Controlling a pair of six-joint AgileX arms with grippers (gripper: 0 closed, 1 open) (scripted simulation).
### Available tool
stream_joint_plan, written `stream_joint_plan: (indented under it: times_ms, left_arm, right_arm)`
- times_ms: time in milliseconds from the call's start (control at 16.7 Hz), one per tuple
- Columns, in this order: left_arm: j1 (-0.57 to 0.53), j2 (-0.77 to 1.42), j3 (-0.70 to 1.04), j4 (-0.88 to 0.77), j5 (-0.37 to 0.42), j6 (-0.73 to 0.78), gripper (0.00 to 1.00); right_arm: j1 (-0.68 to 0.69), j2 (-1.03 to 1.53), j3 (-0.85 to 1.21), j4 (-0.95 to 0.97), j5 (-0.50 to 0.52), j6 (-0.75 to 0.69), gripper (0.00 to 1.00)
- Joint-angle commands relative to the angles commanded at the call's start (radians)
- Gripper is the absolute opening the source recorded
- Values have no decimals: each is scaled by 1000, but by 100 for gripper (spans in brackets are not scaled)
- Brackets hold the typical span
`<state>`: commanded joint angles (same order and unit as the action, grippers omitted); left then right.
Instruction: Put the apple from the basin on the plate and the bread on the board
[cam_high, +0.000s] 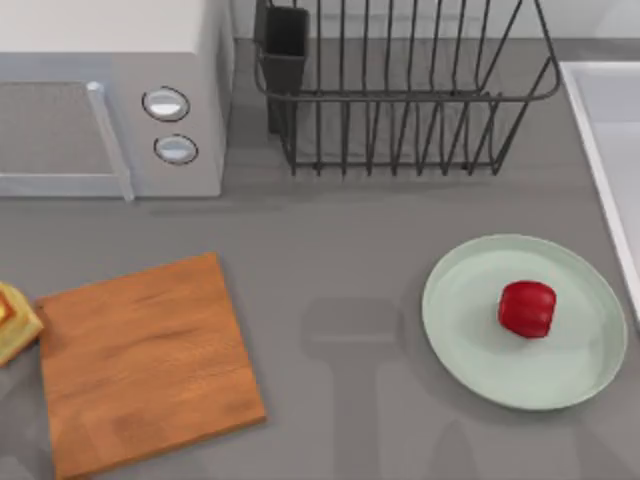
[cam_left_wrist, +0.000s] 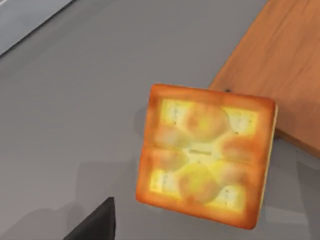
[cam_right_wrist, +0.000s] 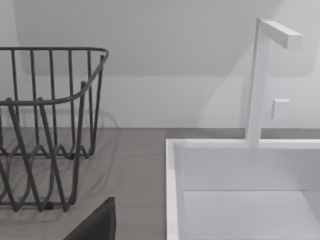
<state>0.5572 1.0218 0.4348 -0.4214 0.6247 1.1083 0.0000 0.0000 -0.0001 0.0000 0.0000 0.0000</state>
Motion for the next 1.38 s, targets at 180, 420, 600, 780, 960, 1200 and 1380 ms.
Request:
stream_joint_plan:
  times_ms: [180,420,600,780,960,1200,1380]
  left_arm:
    - [111,301,120,-123,174,320,100]
    - [216,656,264,-273,385,663,100]
    - [262,874,351,-367,514,854,100]
    - [285,1036,412,-436,607,993,100]
    - [294,1123,442,-474,655,1070,100]
    - [295,1133,445,-478,660,1078,100]
    - [291,1114,455,-476,658,1077,100]
  right_arm:
    - [0,0,0,0,0,0,100]
    - [0,0,0,0,0,0,100]
    - [0,0,0,0,0,0,100]
    - [0,0,0,0,0,0,100]
    - [0,0,0,0,0,0,100]
    - [0,0,0,0,0,0,100]
    - [0,0,0,0,0,0,100]
